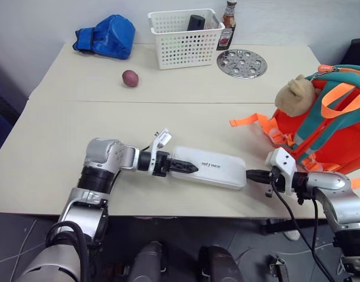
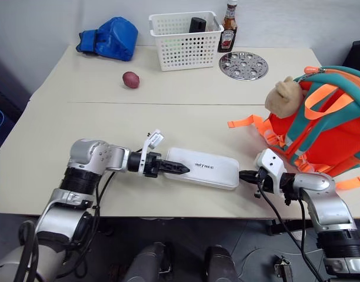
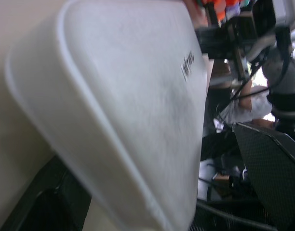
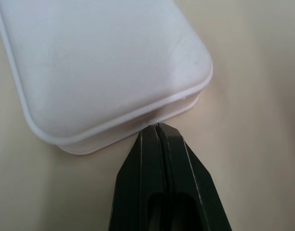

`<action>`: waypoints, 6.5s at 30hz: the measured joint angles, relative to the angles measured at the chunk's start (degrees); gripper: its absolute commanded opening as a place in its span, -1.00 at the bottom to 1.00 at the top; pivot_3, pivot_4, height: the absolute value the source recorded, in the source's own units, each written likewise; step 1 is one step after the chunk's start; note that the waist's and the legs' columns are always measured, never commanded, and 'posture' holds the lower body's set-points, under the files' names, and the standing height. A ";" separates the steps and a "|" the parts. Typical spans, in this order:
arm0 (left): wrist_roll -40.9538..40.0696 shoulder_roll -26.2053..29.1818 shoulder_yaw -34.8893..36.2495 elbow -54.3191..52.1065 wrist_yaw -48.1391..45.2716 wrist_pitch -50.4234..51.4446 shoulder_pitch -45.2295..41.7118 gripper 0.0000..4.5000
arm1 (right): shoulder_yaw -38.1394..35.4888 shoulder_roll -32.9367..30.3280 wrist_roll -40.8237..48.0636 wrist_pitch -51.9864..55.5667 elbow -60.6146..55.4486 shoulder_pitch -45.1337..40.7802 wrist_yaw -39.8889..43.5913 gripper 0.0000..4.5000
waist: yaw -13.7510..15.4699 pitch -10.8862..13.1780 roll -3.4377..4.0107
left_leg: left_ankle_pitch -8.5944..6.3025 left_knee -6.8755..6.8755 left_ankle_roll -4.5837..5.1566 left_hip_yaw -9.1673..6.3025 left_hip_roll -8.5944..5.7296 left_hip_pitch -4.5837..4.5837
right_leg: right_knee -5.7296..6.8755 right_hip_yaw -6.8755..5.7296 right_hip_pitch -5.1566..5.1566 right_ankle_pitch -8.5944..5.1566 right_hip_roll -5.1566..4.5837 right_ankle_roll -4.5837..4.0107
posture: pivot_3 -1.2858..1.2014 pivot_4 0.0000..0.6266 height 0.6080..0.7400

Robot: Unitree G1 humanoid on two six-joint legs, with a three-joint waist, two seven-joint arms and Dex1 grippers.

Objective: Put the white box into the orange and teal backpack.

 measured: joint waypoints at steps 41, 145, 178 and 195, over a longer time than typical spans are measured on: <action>-12.88 7.18 26.79 -23.11 1.74 9.48 6.26 -0.39 | -43.25 -0.84 27.91 28.73 -28.06 29.10 -12.78 0.94 | 0.34 0.01 -0.03 | -0.10 -0.24 0.05 -0.10 -0.01 -0.03 | -0.21 0.02 0.05 0.00 -0.06 0.00 | 0.03 -0.52 1.00; 8.85 11.83 -7.98 -19.43 -19.49 -42.31 -2.70 -0.39 | -6.06 -9.13 50.96 40.63 -23.23 -13.77 11.83 -0.99 | -0.81 0.26 -0.41 | -0.30 -0.20 0.23 0.13 0.05 -0.23 | -0.45 0.03 -0.14 0.03 -0.02 0.05 | 0.03 -0.52 1.00; -8.11 28.04 11.12 -42.70 -18.15 -25.13 1.42 0.68 | -1.76 -2.74 45.27 37.24 -21.64 -15.10 5.58 -1.00 | -1.08 0.28 -0.42 | -0.29 -0.12 0.20 -0.02 0.07 -0.24 | -0.42 0.00 -0.05 0.04 -0.04 0.07 | 0.03 -0.52 1.00; 8.96 23.80 -4.03 -40.76 -5.54 -37.62 4.84 0.44 | -1.88 -1.96 47.11 38.73 -21.50 -15.49 3.61 -1.00 | -1.08 0.29 -0.44 | -0.26 -0.25 0.16 0.08 0.05 -0.13 | -0.37 0.06 -0.08 0.04 -0.02 0.07 | 0.03 -0.52 1.00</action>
